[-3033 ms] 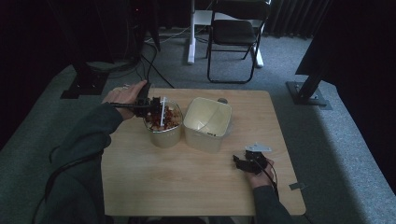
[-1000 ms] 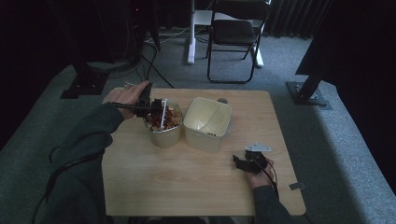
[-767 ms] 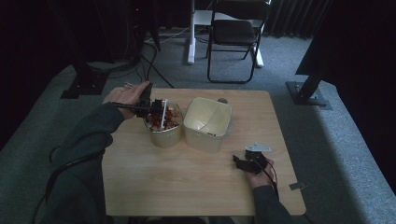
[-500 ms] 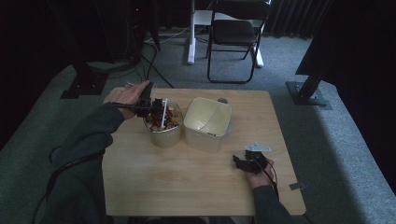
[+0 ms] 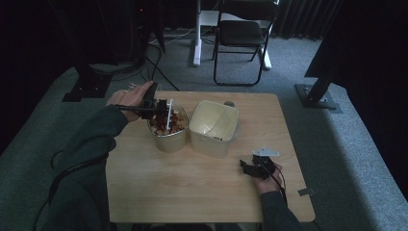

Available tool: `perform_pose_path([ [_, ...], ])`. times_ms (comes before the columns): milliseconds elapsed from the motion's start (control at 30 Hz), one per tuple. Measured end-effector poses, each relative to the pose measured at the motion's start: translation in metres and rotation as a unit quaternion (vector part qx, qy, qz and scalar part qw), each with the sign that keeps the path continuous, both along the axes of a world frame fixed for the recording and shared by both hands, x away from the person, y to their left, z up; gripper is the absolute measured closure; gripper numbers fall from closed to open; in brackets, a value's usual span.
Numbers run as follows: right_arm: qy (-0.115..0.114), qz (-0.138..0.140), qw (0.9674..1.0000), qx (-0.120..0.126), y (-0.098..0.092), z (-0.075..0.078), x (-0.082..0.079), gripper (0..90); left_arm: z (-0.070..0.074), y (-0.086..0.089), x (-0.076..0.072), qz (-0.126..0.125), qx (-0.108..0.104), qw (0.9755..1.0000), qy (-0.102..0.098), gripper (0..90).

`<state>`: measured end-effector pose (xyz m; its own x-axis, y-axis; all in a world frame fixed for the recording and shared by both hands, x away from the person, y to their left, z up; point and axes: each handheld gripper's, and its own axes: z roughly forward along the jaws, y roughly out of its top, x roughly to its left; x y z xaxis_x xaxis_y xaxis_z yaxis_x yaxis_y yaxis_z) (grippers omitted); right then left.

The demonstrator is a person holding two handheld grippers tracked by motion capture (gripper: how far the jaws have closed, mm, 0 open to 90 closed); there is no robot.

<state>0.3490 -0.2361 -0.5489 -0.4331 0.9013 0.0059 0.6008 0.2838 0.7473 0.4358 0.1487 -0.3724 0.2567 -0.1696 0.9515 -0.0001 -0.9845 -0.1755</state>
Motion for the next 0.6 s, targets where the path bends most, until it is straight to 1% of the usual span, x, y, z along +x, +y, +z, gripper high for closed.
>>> perform_pose_path([
  [133, 0.000, 0.000, 1.0000, 0.000, 0.000, 0.000, 0.000, 34.0, 0.003, -0.002, -0.001, -0.002, -0.021, 0.9998, 0.002, 33.8],
  [233, 0.000, 0.000, 1.0000, 0.000, 0.000, 0.000, 0.000, 34.0, 0.005, -0.001, -0.001, 0.001, -0.052, 0.9986, 0.006, 33.6],
  [367, 0.000, 0.000, 1.0000, 0.000, 0.000, 0.000, 0.000, 34.0, 0.008, 0.000, -0.001, 0.001, -0.078, 0.9969, 0.008, 33.6],
  [400, 0.000, 0.000, 1.0000, 0.000, 0.000, 0.000, 0.000, 33.9, 0.009, 0.000, 0.000, 0.001, -0.081, 0.9967, 0.008, 33.6],
  [467, 0.000, 0.000, 1.0000, 0.000, 0.000, 0.000, 0.000, 33.9, 0.009, 0.000, 0.000, 0.003, -0.101, 0.9948, 0.012, 33.6],
  [567, 0.000, 0.000, 1.0000, 0.000, 0.000, 0.000, 0.000, 33.9, 0.011, 0.000, 0.000, 0.002, -0.123, 0.9922, 0.018, 33.5],
  [600, 0.000, 0.000, 1.0000, 0.000, 0.000, 0.000, 0.000, 33.8, 0.011, 0.000, 0.000, 0.002, -0.135, 0.9907, 0.021, 33.5],
])
